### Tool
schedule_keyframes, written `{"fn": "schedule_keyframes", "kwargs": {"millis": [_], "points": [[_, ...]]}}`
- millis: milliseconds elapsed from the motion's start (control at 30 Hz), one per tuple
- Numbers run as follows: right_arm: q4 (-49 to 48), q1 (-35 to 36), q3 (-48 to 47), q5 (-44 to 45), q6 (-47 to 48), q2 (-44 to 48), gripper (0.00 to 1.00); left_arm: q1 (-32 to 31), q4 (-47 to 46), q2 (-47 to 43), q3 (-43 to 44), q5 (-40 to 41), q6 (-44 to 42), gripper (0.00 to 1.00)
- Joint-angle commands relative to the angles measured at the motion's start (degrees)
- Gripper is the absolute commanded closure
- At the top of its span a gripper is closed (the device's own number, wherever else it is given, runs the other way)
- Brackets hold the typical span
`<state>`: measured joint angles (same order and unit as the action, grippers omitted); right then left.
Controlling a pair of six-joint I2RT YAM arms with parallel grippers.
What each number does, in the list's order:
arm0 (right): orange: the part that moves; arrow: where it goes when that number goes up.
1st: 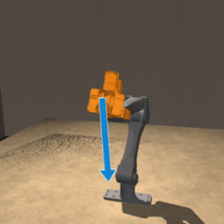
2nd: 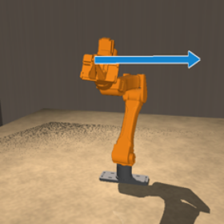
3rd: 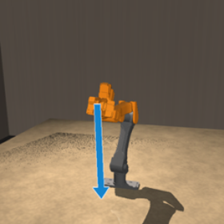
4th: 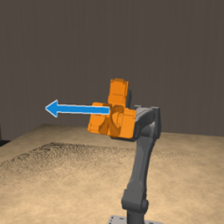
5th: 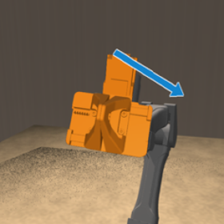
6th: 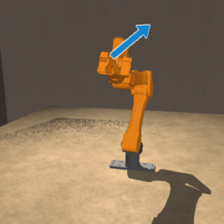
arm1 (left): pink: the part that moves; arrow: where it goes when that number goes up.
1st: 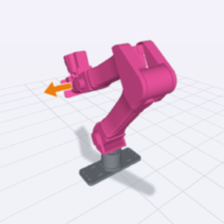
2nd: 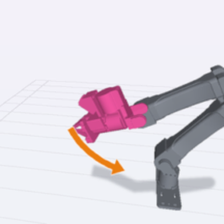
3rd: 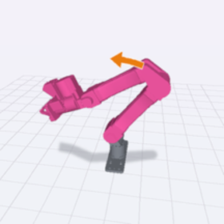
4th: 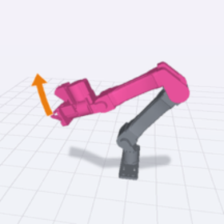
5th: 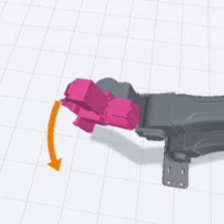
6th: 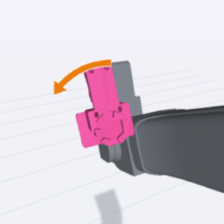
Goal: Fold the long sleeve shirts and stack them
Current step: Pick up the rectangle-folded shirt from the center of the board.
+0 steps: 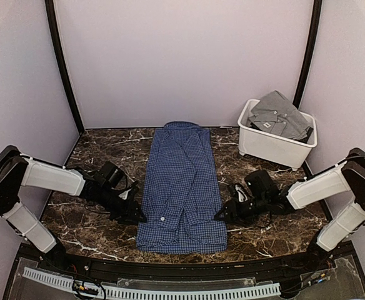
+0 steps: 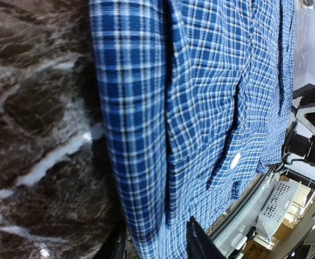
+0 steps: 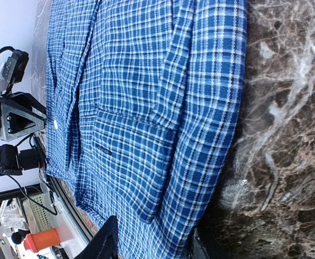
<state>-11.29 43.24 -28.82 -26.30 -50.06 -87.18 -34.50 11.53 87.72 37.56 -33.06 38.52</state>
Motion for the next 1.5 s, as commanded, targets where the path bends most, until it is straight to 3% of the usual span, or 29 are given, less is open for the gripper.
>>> {"fn": "schedule_keyframes", "kwargs": {"millis": [0,767,1033,1333,1467], "points": [[-4.3,-1.0,2.2,0.2,-2.5,-1.5,0.59,0.3,-0.7,2.9,-0.1,-1.6,-1.4,0.64],[-9.7,-0.8,1.2,-2.8,-5.2,-3.1,0.72,-0.6,-10.0,2.7,-4.8,-9.9,6.8,0.83],[-11.0,-0.3,1.7,-3.4,-5.9,-3.2,0.82,-0.7,-14.3,2.2,-5.5,-11.6,9.7,0.9],[-11.4,-0.4,1.2,-3.8,-6.6,-1.4,1.0,-0.7,-17.5,-1.3,-6.5,-12.8,13.1,1.0],[-10.6,-0.5,0.6,-3.7,-6.6,0.0,1.0,-0.7,-18.6,-3.2,-6.5,-13.1,14.6,1.0]]}}
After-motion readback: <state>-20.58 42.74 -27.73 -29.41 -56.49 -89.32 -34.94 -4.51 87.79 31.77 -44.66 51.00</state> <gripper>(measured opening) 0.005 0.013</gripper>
